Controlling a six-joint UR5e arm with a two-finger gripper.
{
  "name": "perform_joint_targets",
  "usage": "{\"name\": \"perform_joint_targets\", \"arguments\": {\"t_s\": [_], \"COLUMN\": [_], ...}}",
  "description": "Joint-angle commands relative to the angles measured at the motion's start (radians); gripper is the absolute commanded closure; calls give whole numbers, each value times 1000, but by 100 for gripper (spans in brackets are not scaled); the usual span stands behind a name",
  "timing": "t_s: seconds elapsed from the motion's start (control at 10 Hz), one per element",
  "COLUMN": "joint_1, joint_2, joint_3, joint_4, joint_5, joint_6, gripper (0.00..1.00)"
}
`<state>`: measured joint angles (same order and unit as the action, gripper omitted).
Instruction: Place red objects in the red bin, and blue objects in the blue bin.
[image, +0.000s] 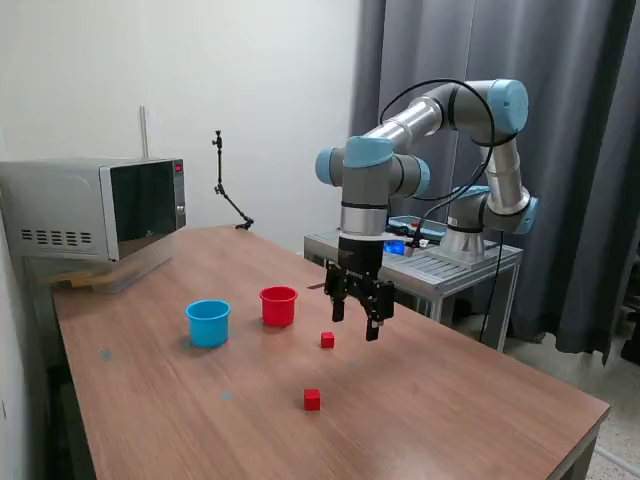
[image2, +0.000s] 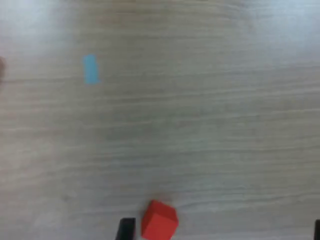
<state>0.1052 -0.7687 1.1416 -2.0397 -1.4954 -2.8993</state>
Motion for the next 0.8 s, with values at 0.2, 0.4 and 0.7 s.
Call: {"name": "perform_joint_targets", "arguments": {"t_s": [0.2,0.4,0.7], "joint_1": [16,18,16], "joint_2": [95,143,177], "joint_3": [-106,-138,-128], "joint_4": [-2,-4,-22], "joint_5": [15,15,11], "joint_6": [184,201,200], "gripper": [0,0,0]}}
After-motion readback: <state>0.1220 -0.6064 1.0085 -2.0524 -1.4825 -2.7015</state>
